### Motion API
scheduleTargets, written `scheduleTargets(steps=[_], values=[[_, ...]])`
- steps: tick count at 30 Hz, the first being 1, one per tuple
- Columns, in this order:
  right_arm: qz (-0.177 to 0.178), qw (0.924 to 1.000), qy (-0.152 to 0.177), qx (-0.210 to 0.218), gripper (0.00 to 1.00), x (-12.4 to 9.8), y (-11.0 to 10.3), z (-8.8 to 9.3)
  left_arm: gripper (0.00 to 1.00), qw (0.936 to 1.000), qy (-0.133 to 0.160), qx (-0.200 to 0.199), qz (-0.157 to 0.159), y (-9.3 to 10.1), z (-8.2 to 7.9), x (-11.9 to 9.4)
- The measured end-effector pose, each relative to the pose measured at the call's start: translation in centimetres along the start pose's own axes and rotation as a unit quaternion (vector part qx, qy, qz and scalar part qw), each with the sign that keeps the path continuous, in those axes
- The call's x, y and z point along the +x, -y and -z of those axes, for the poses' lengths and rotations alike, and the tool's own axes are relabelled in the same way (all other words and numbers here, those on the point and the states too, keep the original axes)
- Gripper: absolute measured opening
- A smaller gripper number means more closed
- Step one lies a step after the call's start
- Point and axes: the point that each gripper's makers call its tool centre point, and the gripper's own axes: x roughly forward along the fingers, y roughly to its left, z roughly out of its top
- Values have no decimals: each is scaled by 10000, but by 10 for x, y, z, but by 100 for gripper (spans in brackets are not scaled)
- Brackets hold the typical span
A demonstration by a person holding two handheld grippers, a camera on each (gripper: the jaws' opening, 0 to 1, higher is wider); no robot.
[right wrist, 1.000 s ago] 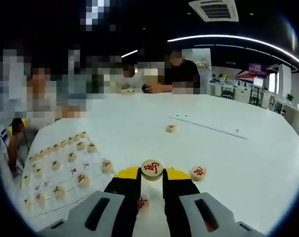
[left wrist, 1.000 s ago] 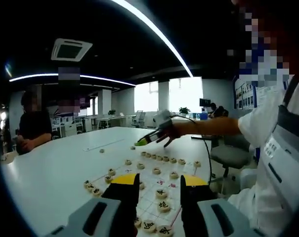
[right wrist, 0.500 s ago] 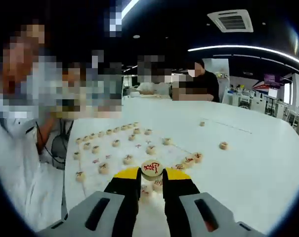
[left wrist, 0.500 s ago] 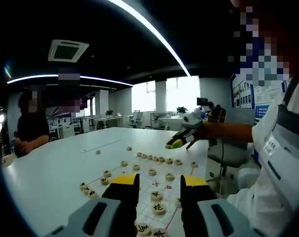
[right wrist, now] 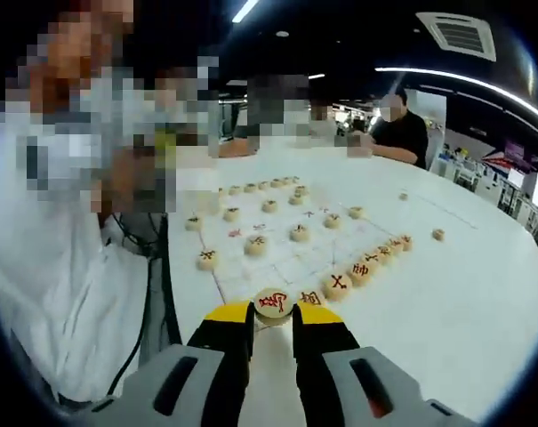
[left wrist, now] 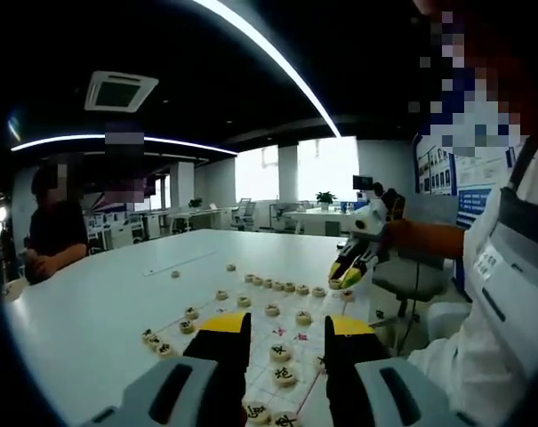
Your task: Pick up the chess pieces one by one and place each piece onto its starting position on the chessboard, setting the pieces on their correct points until all the chess pieces are arranged in the starting layout
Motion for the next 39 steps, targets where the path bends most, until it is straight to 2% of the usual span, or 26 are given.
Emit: scheduleTargets(steps=[8, 27, 35, 39], values=[[0, 9996, -271, 54, 19, 4, 3, 8, 35, 10000, 3, -7, -51, -3, 0, -2], [25, 9992, -364, 153, 20, 3, 5, 13, 35, 10000, 48, -9, -50, -3, -2, -3], [106, 9995, -224, 190, 21, 1, 9, 7, 35, 10000, 45, -7, -49, -3, -2, -3], [212, 9994, 128, 242, 32, 1, 19, -8, 35, 10000, 45, -21, -58, -4, -2, -3]])
